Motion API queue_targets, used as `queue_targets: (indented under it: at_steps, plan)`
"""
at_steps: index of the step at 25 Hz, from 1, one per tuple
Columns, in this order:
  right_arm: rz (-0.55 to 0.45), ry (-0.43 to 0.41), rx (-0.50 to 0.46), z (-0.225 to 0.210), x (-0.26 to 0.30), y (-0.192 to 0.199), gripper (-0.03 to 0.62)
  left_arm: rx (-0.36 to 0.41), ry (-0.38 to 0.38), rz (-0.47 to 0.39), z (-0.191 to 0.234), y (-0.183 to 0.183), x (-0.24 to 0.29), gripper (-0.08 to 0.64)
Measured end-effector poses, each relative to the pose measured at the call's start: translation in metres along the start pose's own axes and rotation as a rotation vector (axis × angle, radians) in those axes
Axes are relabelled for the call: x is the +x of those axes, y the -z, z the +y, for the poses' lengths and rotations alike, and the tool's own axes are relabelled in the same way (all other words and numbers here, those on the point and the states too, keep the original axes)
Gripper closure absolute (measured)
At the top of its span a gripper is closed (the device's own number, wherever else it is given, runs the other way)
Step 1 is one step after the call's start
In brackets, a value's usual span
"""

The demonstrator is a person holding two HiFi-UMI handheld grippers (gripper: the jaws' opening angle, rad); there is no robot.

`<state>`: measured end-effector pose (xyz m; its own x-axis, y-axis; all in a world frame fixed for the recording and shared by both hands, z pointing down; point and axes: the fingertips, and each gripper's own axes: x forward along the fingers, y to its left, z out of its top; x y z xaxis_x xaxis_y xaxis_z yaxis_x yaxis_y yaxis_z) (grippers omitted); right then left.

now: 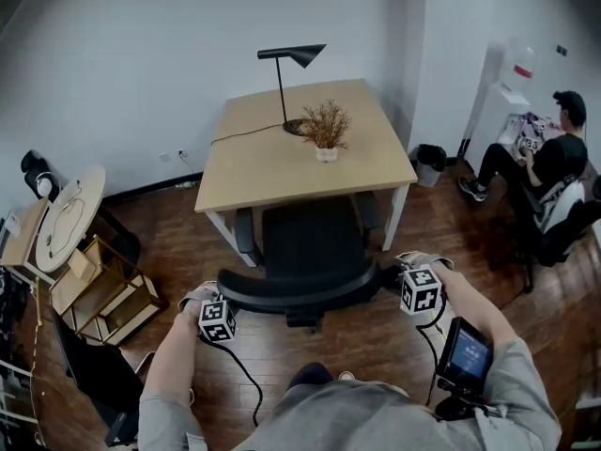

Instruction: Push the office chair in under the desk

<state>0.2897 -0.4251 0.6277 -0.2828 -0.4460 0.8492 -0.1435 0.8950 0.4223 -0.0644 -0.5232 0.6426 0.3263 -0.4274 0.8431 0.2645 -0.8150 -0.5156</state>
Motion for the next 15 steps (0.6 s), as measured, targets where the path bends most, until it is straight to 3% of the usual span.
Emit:
queue_targets:
  at_steps: [15]
  plan:
    - [0.037, -0.022, 0.018, -0.071, 0.032, 0.012, 0.446, 0.014, -0.002, -0.004, 0.071, 0.020, 0.039, 0.474]
